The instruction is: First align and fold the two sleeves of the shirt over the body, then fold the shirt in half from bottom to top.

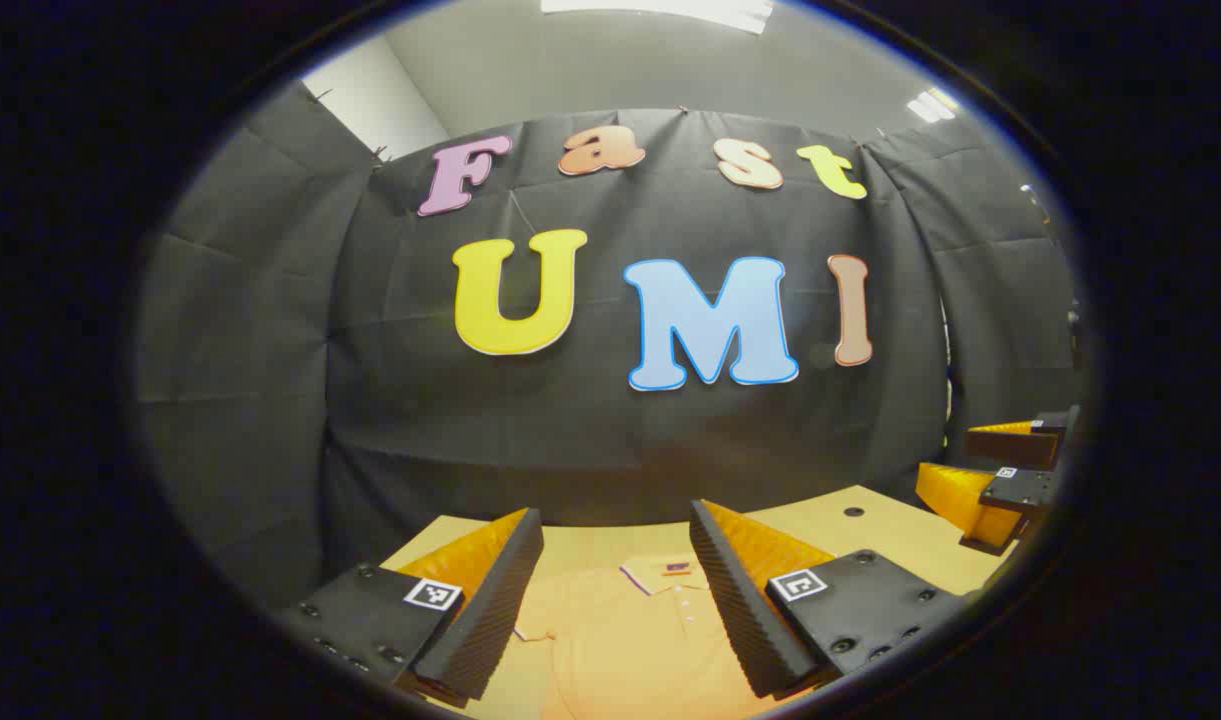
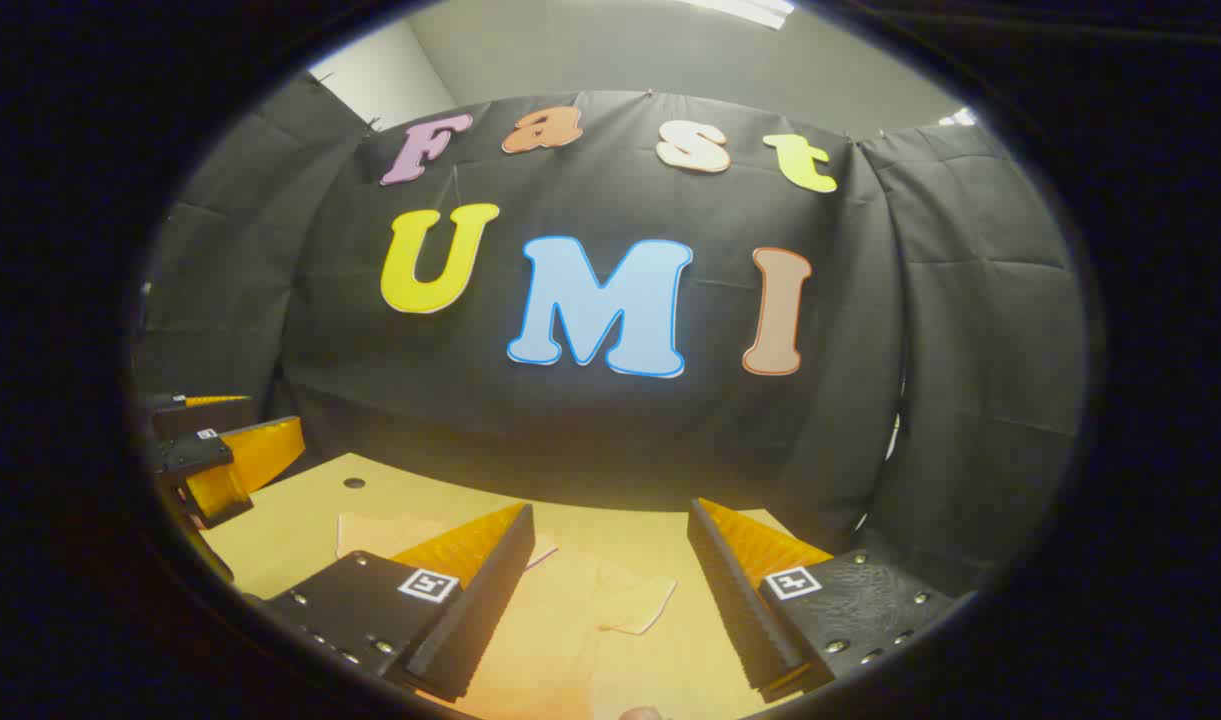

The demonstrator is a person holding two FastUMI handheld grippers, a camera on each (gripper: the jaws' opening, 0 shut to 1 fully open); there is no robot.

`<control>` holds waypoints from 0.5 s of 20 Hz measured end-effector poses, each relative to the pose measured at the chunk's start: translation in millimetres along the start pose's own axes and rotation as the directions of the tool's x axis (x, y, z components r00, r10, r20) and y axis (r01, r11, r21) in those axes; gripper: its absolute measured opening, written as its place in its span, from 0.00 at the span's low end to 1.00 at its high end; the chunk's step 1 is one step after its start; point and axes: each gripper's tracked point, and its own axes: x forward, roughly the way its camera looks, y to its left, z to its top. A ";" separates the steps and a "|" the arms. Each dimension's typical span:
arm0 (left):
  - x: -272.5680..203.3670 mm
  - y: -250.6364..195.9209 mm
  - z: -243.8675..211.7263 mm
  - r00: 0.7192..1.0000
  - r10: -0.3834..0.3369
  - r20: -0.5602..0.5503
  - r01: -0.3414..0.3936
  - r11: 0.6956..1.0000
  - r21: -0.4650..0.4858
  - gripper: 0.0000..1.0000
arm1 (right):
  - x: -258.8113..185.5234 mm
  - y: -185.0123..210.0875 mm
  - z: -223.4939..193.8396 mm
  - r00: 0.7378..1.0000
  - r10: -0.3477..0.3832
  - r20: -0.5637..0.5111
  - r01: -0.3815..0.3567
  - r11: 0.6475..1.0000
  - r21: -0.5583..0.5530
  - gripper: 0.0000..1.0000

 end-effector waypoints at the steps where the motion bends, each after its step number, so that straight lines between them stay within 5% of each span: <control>1: 1.4 3.7 -3.0 1.000 0.005 -0.002 -0.005 1.000 -0.001 0.96 | 1.9 -0.9 -1.3 1.000 -0.009 -0.005 0.009 1.000 -0.005 0.95; 10: 11.9 27.4 -20.5 0.999 0.039 -0.027 -0.039 0.999 -0.017 1.00 | 13.8 1.0 -10.7 0.998 -0.028 -0.054 0.029 0.999 0.018 0.96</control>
